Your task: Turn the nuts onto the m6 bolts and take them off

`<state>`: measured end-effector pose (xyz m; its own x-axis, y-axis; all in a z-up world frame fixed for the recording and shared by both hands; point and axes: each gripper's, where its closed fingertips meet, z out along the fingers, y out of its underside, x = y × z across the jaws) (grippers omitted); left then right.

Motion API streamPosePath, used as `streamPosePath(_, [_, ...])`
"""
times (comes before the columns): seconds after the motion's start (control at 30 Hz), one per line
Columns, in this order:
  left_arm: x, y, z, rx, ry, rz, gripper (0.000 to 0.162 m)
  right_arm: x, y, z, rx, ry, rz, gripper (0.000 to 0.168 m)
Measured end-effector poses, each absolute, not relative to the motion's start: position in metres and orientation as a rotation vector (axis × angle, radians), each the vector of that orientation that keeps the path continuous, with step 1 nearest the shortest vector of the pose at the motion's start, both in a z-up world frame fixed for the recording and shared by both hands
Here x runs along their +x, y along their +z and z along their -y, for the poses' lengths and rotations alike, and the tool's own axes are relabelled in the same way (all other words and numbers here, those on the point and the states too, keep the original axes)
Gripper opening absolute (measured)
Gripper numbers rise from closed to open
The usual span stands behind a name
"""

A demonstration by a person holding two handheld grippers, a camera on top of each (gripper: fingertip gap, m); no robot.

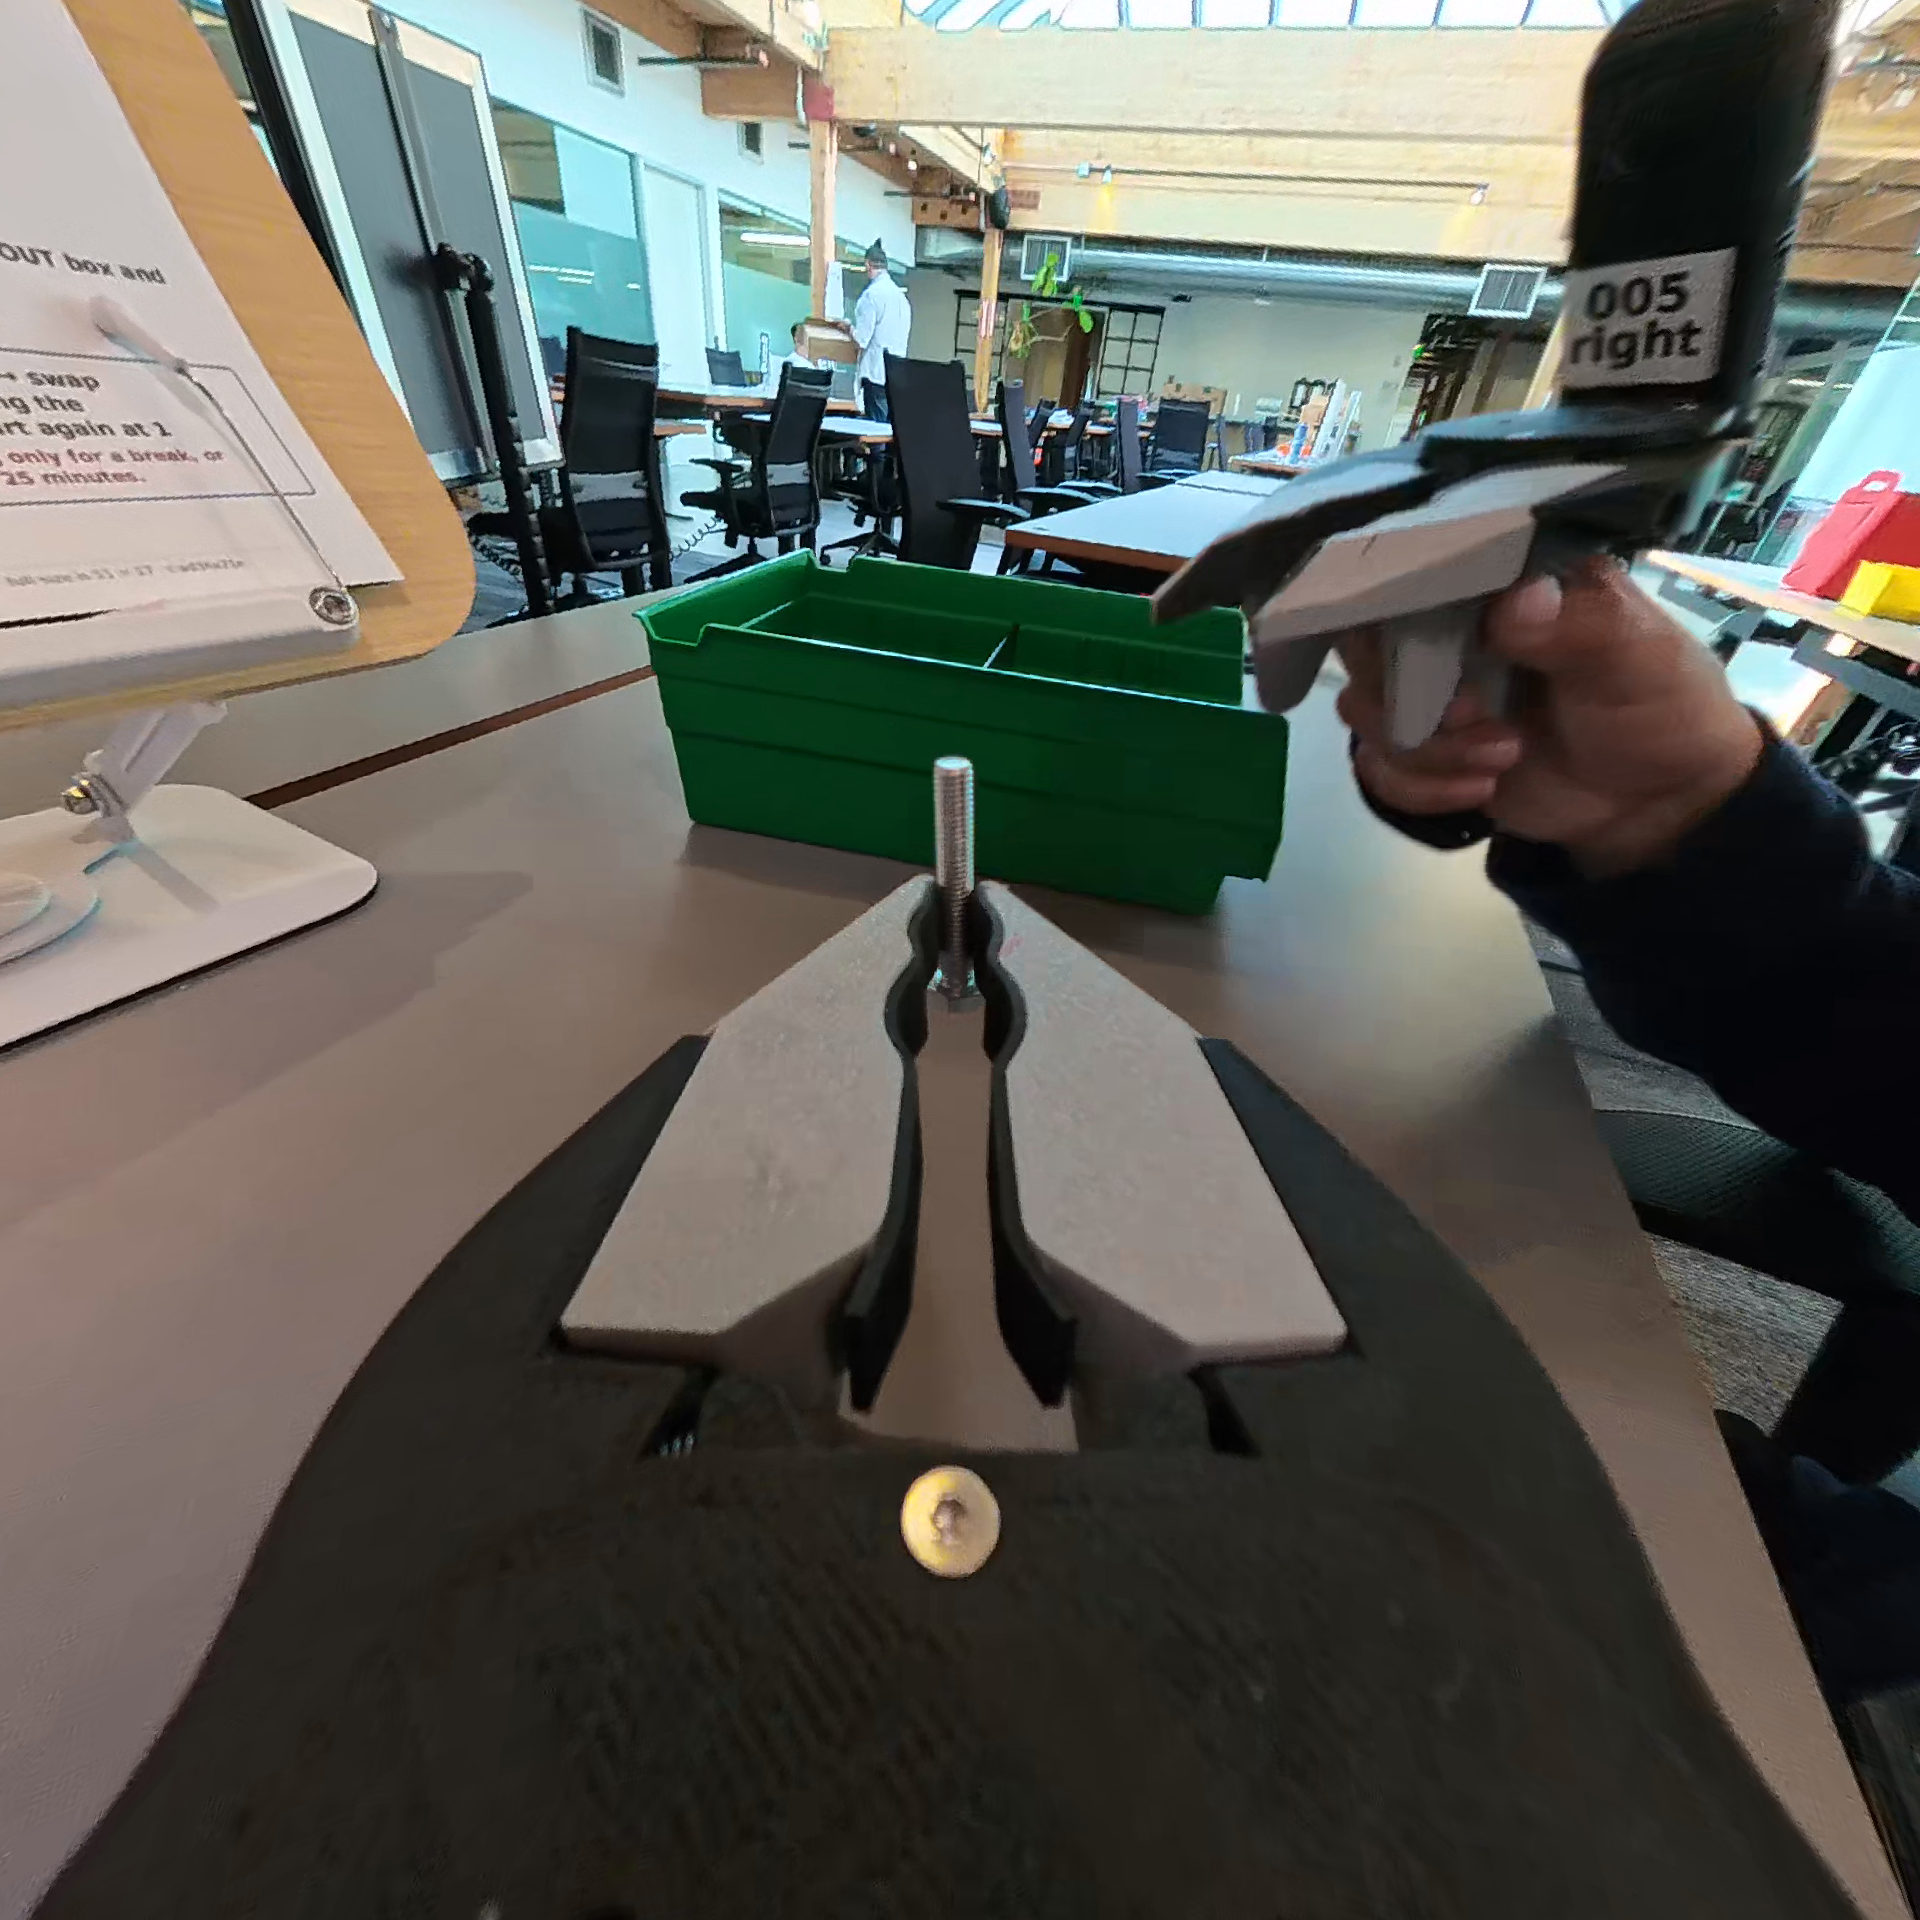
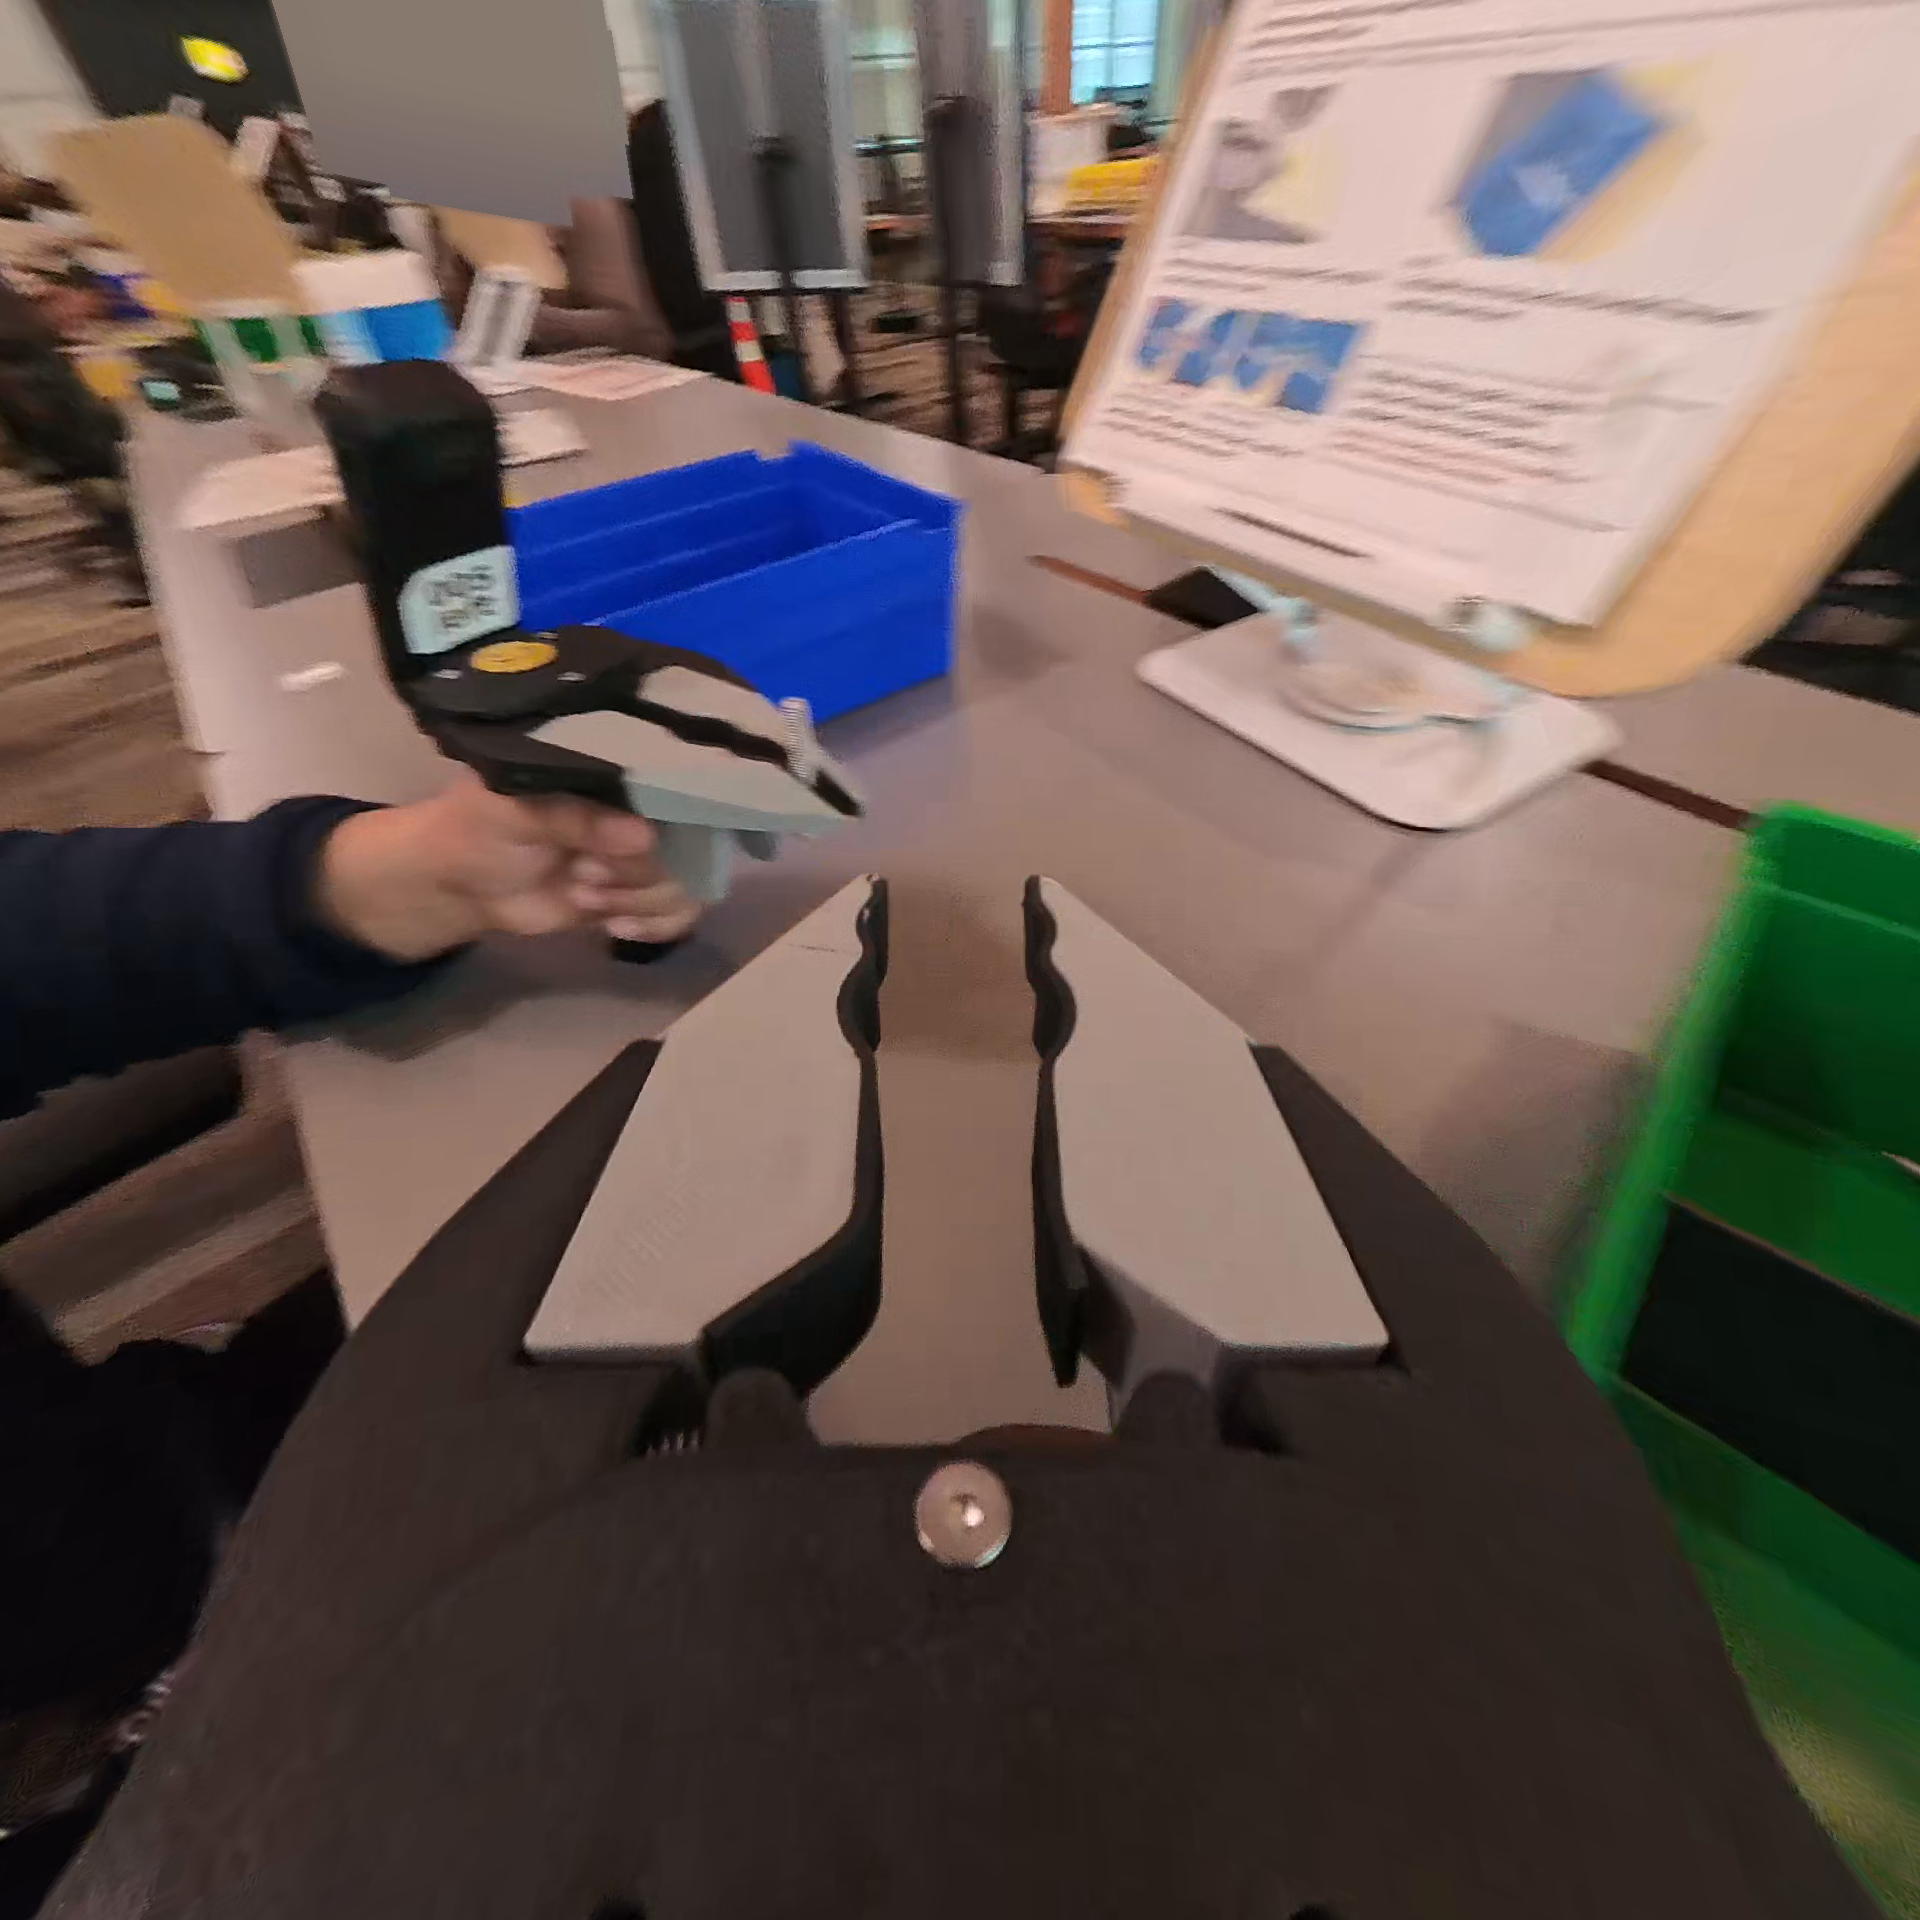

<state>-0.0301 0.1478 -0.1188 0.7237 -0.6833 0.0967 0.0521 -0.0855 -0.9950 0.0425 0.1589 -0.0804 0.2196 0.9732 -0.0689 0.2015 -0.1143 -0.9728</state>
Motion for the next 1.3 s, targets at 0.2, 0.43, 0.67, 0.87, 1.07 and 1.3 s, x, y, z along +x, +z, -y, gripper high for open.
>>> streamPosePath(0.2, [-0.026, -0.122, -0.146, -1.554, -0.630, -0.571, 0.003, -0.028, -0.094, -0.142, -1.522, 1.248, 1.158, 0.026])
streamPosePath(0.43, [-0.024, -0.135, -0.150, -1.610, -0.514, -0.623, 0.004, -0.058, -0.111, -0.135, -1.532, 1.280, 1.264, 0.003])
streamPosePath(0.67, [-0.034, -0.119, -0.154, -1.557, -0.517, -0.516, 0.037, -0.022, -0.087, -0.182, -1.530, 0.976, 1.117, 0.001])
streamPosePath(0.87, [-0.041, -0.116, -0.156, -1.561, -0.526, -0.484, 0.038, 0.059, -0.042, -0.298, -1.628, 0.521, 0.940, 0.002])
streamPosePath(1.07, [-0.047, -0.123, -0.147, -1.613, -0.379, -0.513, 0.046, 0.106, -0.069, -0.357, -1.830, 0.483, 0.887, 0.031])
streamPosePath(1.3, [-0.101, -0.094, -0.049, -1.711, -0.201, -0.438, 0.062, 0.166, -0.071, -0.269, -1.780, 0.556, 0.999, 0.037])
